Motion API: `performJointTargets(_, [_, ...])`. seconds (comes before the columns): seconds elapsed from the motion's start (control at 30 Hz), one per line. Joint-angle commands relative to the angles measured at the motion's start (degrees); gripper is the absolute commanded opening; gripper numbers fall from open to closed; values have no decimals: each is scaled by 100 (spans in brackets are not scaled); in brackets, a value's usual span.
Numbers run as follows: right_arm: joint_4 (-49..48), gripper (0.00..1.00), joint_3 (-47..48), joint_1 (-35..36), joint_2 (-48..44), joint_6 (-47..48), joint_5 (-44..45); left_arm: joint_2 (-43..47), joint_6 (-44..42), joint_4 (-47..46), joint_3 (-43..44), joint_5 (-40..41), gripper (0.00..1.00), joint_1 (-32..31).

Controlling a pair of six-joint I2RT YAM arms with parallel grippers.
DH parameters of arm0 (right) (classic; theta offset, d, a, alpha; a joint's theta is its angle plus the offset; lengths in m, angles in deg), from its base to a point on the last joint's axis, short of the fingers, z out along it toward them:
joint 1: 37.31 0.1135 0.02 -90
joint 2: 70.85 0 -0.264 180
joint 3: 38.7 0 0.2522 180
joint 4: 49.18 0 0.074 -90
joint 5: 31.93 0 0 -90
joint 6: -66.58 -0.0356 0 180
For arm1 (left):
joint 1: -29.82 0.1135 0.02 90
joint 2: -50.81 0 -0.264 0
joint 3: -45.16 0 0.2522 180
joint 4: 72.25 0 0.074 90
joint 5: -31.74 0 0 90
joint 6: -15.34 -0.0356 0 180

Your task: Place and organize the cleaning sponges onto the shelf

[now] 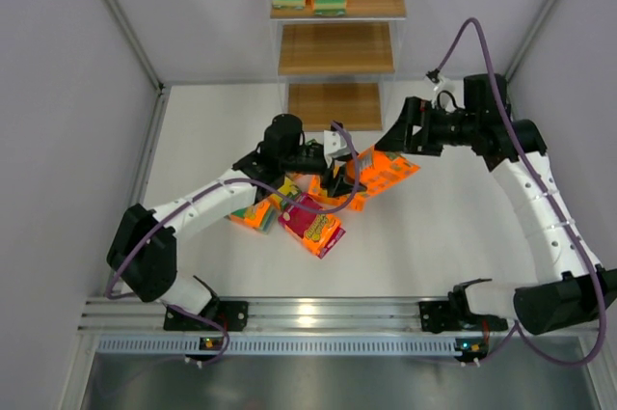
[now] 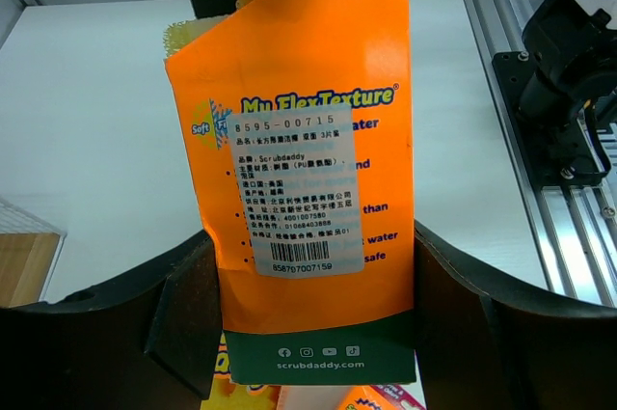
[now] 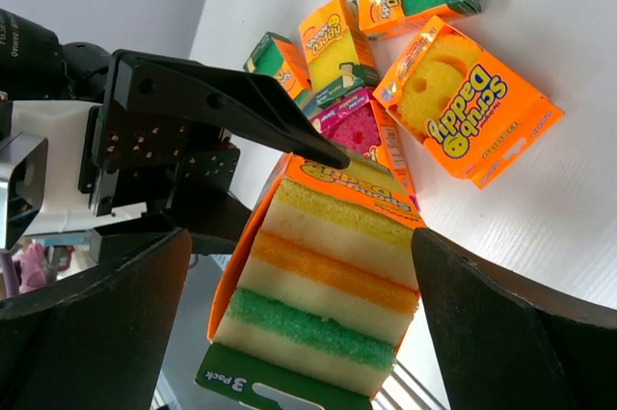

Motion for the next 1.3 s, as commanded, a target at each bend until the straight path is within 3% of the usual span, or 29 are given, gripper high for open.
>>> performJointTargets(0.0, [817, 99, 454, 293, 188, 495, 209, 41, -256, -448, 232, -284, 48, -53])
performJointTargets(0.1, [1450, 99, 736, 346, 338, 804, 509, 76, -301, -440, 241, -292, 49, -53])
performJointTargets(0.4, [1592, 95, 437, 530, 355, 787, 553, 235, -433, -439, 197, -196, 49, -62])
performJointTargets(0.67, [1821, 99, 1614, 443, 479, 577, 1229, 489, -388, -440, -49, -170, 49, -106])
performJointTargets(0.9, [1671, 99, 2739, -189, 522, 110, 1019, 726, -467, -440, -321, 146, 49, -203])
performJointTargets(1.1, [1427, 99, 1592, -190, 321, 40, 843, 832, -678, -448, -304, 410, 49, -203])
performJointTargets(1.27, [1223, 99, 1202, 2, 162, -48, 694, 640, -723, -439, -94, 340, 49, -203])
